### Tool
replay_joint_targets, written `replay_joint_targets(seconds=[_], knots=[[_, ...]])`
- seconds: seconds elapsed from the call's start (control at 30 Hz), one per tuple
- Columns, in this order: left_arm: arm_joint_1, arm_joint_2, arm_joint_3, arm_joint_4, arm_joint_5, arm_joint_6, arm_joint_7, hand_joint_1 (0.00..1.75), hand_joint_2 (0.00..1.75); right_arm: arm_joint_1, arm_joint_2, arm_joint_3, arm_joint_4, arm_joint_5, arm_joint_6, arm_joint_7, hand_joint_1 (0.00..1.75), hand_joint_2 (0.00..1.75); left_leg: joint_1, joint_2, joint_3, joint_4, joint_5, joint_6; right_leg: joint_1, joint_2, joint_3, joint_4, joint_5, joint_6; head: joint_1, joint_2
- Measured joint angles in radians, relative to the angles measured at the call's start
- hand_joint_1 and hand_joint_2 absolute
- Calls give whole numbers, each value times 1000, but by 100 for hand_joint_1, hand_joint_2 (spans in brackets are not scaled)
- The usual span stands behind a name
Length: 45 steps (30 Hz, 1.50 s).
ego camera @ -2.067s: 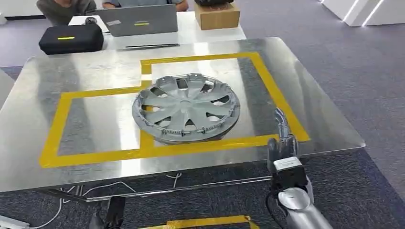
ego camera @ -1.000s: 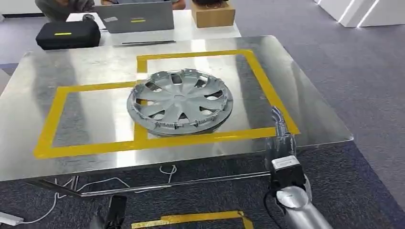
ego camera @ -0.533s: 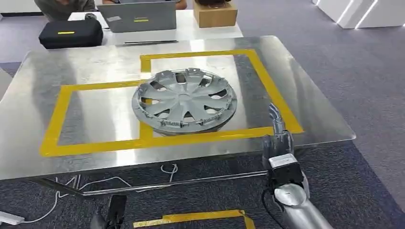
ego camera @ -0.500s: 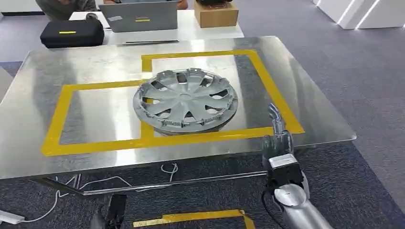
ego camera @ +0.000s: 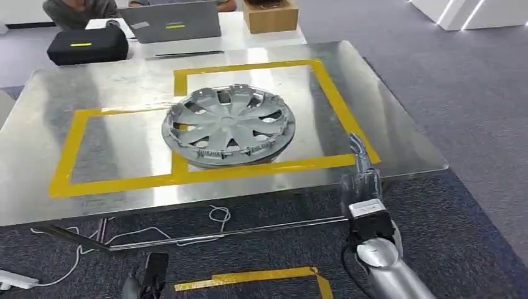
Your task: Take the parts from the cabinet and place them on the table.
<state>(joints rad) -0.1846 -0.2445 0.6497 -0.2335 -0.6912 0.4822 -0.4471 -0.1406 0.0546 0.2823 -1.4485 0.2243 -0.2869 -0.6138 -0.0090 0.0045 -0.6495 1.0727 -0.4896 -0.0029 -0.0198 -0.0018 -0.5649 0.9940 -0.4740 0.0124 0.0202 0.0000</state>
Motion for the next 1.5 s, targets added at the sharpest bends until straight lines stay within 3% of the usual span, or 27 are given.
replay_joint_targets(seconds=[0.07,0.1,0.13,0.2,0.27,0.3,0.43,0.47,0.5,0.53,0.57,0.63,0.87,0.9,0.93,0.97,1.0,1.07,1.13,1.17,1.2,1.23,1.27,1.33,1.37,1.4,1.5], knots=[[1,0,0,0,0,0,0,0,0,1,0,0,1,0,0,0,0,0,6,0,-54,154,-91,-10,1,-1,-15,0,10,-5,0,0],[2,0,0,0,0,0,0,0,0,1,0,0,4,0,0,0,0,0,8,0,-73,218,-119,-14,1,-1,-25,1,17,-5,0,0],[2,0,0,0,0,0,1,0,0,1,0,2,6,0,0,1,0,0,11,0,-70,234,-120,-16,1,-1,-33,1,24,-4,0,0],[1,0,-1,0,0,0,2,0,0,1,0,3,7,0,0,1,0,0,16,0,-5,147,-71,-17,1,1,-48,2,35,2,0,0],[-2,1,-2,0,-2,0,1,0,0,1,0,3,8,0,0,1,0,0,20,-1,110,-25,-13,-14,0,3,-54,3,44,12,-1,0],[-4,0,-2,0,-3,0,2,0,0,0,0,3,8,0,0,1,0,0,16,-4,131,-72,-27,-12,6,3,-61,6,48,18,-2,0],[-3,-2,-2,0,-5,0,2,0,0,-1,0,5,8,0,0,1,0,0,9,-7,117,-74,-11,20,0,1,-66,-2,68,45,0,0],[-4,-3,-3,0,-8,1,2,0,0,-1,0,5,8,0,-1,1,0,0,11,-5,116,-78,-5,25,-3,1,-78,3,60,46,1,0],[-6,-3,-3,0,-10,1,2,0,0,-4,0,5,8,0,-1,1,0,0,10,-8,114,-78,-9,13,-1,3,-68,-10,57,14,9,0],[-5,-4,-5,0,-10,1,2,0,0,-4,0,6,8,0,-1,2,0,0,7,-7,115,-78,-8,17,-2,1,-68,-8,61,-10,11,0],[-5,-5,-6,0,-10,2,2,0,0,-4,0,7,8,0,-1,2,0,0,6,-7,113,-78,-5,20,-1,2,-68,-9,65,-18,8,0],[-6,-5,-9,0,-10,2,2,0,0,-4,0,8,8,0,-1,2,0,0,3,-7,111,-78,-2,26,-2,2,-69,-12,79,-26,10,0],[-6,-5,-18,0,-11,-2,3,0,0,-5,0,8,9,0,-3,2,0,0,0,-7,104,-76,2,33,-4,2,-71,-20,94,3,10,0],[-7,-5,-18,0,-11,-3,3,0,0,-5,0,8,9,0,-5,2,0,0,-1,-7,103,-75,2,33,-5,2,-71,-21,95,12,10,0],[-8,-4,-18,0,-12,-3,3,0,0,-4,0,8,9,0,-6,2,0,0,-10,-7,99,-67,2,39,-11,1,-65,-36,103,36,10,0],[-9,-5,-19,0,-13,-3,5,0,0,-3,0,8,8,-1,-8,2,0,0,-7,-7,100,-71,7,46,-13,1,-64,-39,108,55,8,0],[-9,-6,-20,0,-16,-3,6,0,0,2,0,8,3,-2,-12,1,0,0,-2,-6,103,-89,20,56,-9,2,-65,-43,108,62,9,0],[-11,-9,-25,0,-21,3,10,0,0,14,-2,3,-1,-6,-15,-2,0,0,5,0,106,-106,34,64,-9,2,-97,17,41,54,12,0],[-11,-12,-29,0,-29,5,17,0,0,32,-6,-4,-6,-12,-15,-3,0,0,3,1,100,-106,35,65,-9,3,-159,183,-42,51,12,0],[-11,-13,-30,0,-30,7,17,0,0,44,-8,-7,-6,-12,-15,-4,0,0,2,1,97,-106,36,64,-9,2,-189,264,-71,51,12,0],[-10,-13,-32,0,-30,9,18,0,0,54,-10,-9,-6,-13,-14,-5,0,0,2,1,96,-105,37,63,-10,2,-195,291,-74,52,12,0],[-10,-13,-34,0,-31,10,19,0,0,61,-13,-12,-6,-15,-13,-6,0,0,2,1,96,-105,38,60,-12,1,-174,267,-56,53,13,0],[-10,-13,-36,0,-31,10,19,0,0,62,-13,-16,-6,-15,-13,-6,0,0,3,1,96,-104,39,56,-14,0,-135,204,-26,52,13,0],[-11,-14,-42,0,-31,8,21,0,0,61,-13,-19,-7,-17,-11,-8,0,0,6,1,95,-92,34,42,-21,-3,-26,30,28,55,13,0],[-13,-14,-43,0,-31,8,22,0,0,60,-13,-20,-7,-17,-10,-8,0,0,-3,0,86,-82,29,30,-13,-2,0,-2,4,58,15,0],[-13,-13,-43,0,-31,8,23,0,0,61,-13,-20,-10,-18,-10,-10,0,0,-2,0,79,-73,32,26,-15,1,-10,3,8,47,11,0],[-11,-14,-44,0,-31,8,25,0,0,67,-13,-24,-10,-21,-9,-10,0,0,6,1,73,-70,36,13,-8,5,-21,9,14,32,12,0]])
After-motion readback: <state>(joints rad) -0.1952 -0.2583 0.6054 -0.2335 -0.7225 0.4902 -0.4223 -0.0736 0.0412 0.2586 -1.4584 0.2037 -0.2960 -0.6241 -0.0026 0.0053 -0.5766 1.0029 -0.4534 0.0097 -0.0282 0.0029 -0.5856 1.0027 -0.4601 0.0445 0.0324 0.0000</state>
